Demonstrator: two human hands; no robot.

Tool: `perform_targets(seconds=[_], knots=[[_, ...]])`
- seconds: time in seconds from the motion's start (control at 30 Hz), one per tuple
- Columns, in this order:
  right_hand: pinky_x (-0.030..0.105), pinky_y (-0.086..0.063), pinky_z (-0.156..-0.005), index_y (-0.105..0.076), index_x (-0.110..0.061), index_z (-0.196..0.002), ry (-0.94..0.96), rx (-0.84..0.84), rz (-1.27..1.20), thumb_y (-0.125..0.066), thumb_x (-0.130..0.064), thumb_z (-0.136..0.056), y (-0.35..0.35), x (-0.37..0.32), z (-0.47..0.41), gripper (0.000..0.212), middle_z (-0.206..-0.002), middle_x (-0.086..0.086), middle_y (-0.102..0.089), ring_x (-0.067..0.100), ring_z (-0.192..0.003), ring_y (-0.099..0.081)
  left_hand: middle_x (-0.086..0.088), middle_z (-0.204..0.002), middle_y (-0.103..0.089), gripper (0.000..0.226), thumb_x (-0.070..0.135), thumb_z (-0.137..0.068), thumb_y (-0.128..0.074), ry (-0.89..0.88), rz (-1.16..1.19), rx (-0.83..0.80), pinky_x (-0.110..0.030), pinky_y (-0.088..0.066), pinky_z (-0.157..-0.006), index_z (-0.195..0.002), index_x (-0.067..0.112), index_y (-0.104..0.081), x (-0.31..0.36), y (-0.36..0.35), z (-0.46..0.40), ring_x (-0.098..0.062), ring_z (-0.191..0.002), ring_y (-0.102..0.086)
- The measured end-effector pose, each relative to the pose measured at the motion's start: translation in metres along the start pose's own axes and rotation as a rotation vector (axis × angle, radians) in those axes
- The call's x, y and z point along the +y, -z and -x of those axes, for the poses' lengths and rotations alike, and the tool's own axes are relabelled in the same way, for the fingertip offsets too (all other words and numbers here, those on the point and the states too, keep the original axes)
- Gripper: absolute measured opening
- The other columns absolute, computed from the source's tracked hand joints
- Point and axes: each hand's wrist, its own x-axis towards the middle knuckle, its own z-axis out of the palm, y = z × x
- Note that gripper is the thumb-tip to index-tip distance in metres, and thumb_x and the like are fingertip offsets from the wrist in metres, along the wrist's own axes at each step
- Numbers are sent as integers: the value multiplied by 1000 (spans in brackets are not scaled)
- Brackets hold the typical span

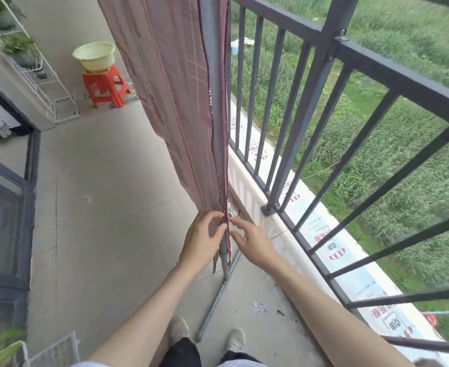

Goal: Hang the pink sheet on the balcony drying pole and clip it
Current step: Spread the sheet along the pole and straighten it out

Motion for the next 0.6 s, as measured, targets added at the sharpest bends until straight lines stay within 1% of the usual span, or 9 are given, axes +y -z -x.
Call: perform_targets(seconds=[0.07, 0.13, 0.2, 0.27, 0.33, 0.43, 0.53, 0.6], knots=[[29, -36, -97, -37, -22, -139, -64, -15, 55, -46, -26, -95, 0, 7, 7, 45, -140, 2, -47, 21, -125, -47, 3, -114, -55, 28, 22, -87, -57, -43, -132, -125, -23, -38, -92, -115, 18, -57, -16, 0, 6, -16, -108, -52], [35, -36, -104, -29, -21, -143, -154, -13, 97, -45, -32, -95, 0, 19, 16, 52, -146, 4, -40, 23, -130, -41, -1, -125, -52, 38, 28, -87, -50, -119, -291, -218, -33, -39, -98, -123, 17, -52, -28, 1, 8, -21, -115, -50], [39, -35, -107, -25, -21, -145, -220, 16, 163, -43, -38, -94, 0, 32, 30, 57, -148, 5, -37, 24, -133, -38, -6, -130, -50, 47, 35, -85, -40, -197, -419, -283, -36, -40, -99, -127, 16, -50, -32, 0, 9, -26, -119, -49], [41, -31, -110, -22, -20, -145, -268, 67, 270, -39, -45, -93, 0, 41, 48, 60, -150, 6, -32, 24, -137, -32, -10, -134, -49, 57, 41, -82, -30, -291, -498, -346, -38, -39, -101, -129, 14, -49, -37, -6, 12, -28, -122, -48], [44, -24, -113, -19, -21, -146, -353, 108, 340, -36, -48, -93, -3, 43, 71, 62, -153, 6, -25, 24, -140, -25, -12, -134, -51, 56, 41, -82, -32, -403, -568, -426, -43, -41, -99, -128, 15, -50, -43, -12, 17, -29, -121, -50], [49, -16, -114, -17, -22, -147, -525, 191, 351, -38, -48, -93, -20, 37, 107, 63, -156, 6, -17, 25, -143, -17, -11, -132, -54, 51, 40, -82, -36, -570, -609, -561, -50, -42, -96, -126, 18, -49, -52, -19, 22, -28, -122, -49], [49, -19, -112, -19, -20, -146, -691, 318, 337, -33, -52, -92, -47, 20, 140, 64, -155, 7, -19, 28, -143, -19, -12, -127, -57, 51, 40, -80, -38, -757, -594, -684, -55, -43, -93, -123, 15, -52, -60, -23, 19, -24, -123, -37], [47, -19, -112, -18, -21, -146, -829, 405, 296, -33, -52, -92, -68, 0, 163, 64, -155, 6, -20, 25, -142, -20, -13, -126, -58, 53, 40, -79, -39, -866, -566, -764, -54, -42, -93, -123, 14, -52, -65, -24, 18, -24, -121, -41]])
